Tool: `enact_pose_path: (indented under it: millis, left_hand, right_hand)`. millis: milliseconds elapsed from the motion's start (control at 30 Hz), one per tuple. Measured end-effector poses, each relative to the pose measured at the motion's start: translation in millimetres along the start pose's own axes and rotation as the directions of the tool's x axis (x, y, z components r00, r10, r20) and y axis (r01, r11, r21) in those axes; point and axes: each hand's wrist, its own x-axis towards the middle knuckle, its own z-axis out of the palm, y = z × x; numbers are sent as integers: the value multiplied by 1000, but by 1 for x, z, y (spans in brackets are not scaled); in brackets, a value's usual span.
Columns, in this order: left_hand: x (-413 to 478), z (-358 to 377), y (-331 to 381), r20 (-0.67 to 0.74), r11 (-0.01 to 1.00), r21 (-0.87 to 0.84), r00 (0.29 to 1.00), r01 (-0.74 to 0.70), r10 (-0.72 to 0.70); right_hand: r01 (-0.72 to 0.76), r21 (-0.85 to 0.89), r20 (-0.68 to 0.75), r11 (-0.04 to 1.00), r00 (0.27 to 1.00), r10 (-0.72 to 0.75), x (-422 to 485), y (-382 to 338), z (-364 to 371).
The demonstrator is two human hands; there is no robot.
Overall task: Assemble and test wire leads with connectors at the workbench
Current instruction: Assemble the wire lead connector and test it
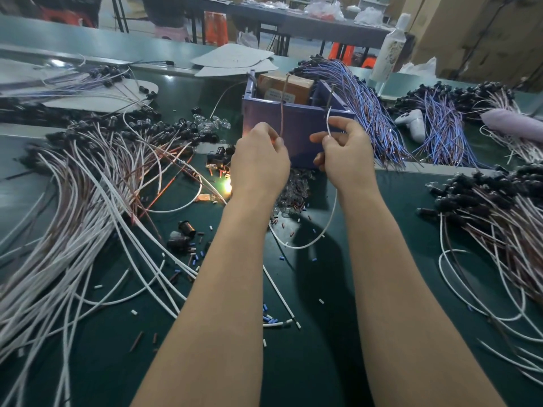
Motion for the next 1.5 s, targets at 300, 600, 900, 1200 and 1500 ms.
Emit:
enact_pose_path:
  millis: [300,600,900,1200,1500]
  left_hand:
    - [-1,1,2,73,999,49,997,-11,8]
    - [-3,3,4,97,997,69,995,-19,12]
    - [-7,7,9,20,994,111,1000,12,-15]
    - [-7,10,7,-48,994,110,999,20,-15]
    - [-7,12,6,-103,995,102,995,12,-1]
  right_hand:
    - [8,17,-42,1000,999,-7,0,0,-1]
    - [29,12,-21,1000,999,-28,1,1,-2]
    - [27,18,-38,999,999,-27,1,2,0]
    - [27,29,-27,999,999,-27,1,3,0]
    - [31,14,-26,999,999,-31,-1,1,1]
